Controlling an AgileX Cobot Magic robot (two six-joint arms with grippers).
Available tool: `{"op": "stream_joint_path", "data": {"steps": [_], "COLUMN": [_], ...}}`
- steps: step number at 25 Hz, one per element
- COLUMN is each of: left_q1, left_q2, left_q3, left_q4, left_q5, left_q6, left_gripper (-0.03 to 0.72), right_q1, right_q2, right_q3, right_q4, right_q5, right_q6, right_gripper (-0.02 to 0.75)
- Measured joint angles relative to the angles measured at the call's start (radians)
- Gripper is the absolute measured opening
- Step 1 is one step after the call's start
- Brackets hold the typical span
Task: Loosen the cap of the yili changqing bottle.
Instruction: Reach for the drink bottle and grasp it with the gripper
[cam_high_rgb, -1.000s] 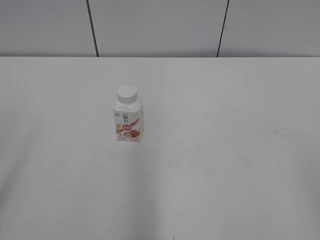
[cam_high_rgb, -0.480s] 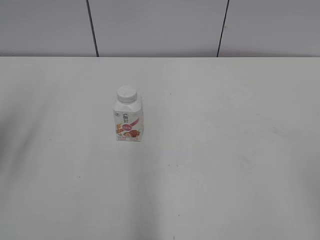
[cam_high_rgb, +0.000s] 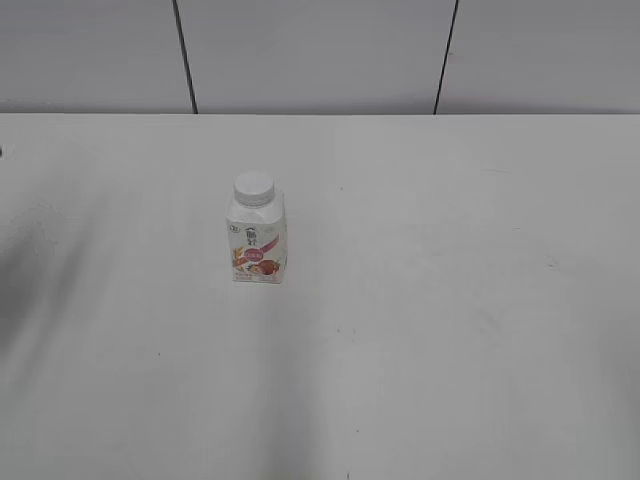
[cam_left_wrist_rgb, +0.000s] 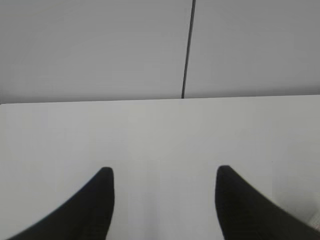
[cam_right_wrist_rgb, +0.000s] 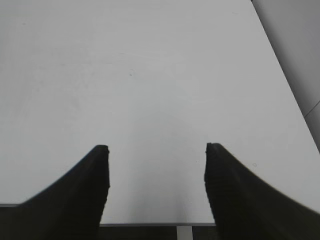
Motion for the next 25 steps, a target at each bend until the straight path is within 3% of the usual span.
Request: {"op": "stream_joint_path", "data": {"steps": [4, 7, 13, 19, 22, 25], "left_q1": [0.000, 0.000, 0.030, 0.125, 0.140, 0.140], "left_q2": [0.148, 0.257, 0.439, 0.631, 0.711, 0.785], "left_q3": [0.000, 0.000, 0.000, -0.037, -0.102, -0.173], "left_q4": [0.281, 0.482, 0.887, 1.134, 1.209, 1.266], "left_q5": [-0.182, -0.330, -0.558, -0.725, -0.753, -0.770], "left_q6": [-0.278, -0.404, -0.439, -0.463, -0.506, -0.534], "left_gripper": [0.405, 0.405, 0.382, 0.371, 0.434, 0.591], "right_q1": [0.000, 0.000, 0.000, 0.000, 0.000, 0.000], "right_q2": [0.000, 0.000, 0.000, 0.000, 0.000, 0.000], "right_q3": [0.000, 0.000, 0.000, 0.000, 0.000, 0.000], "right_q4": [0.000, 0.000, 0.000, 0.000, 0.000, 0.000], "right_q5": [0.000, 0.000, 0.000, 0.000, 0.000, 0.000], "right_q6": [0.000, 0.000, 0.000, 0.000, 0.000, 0.000], "right_gripper": [0.482, 0.482, 0.482, 0.482, 0.482, 0.482]}}
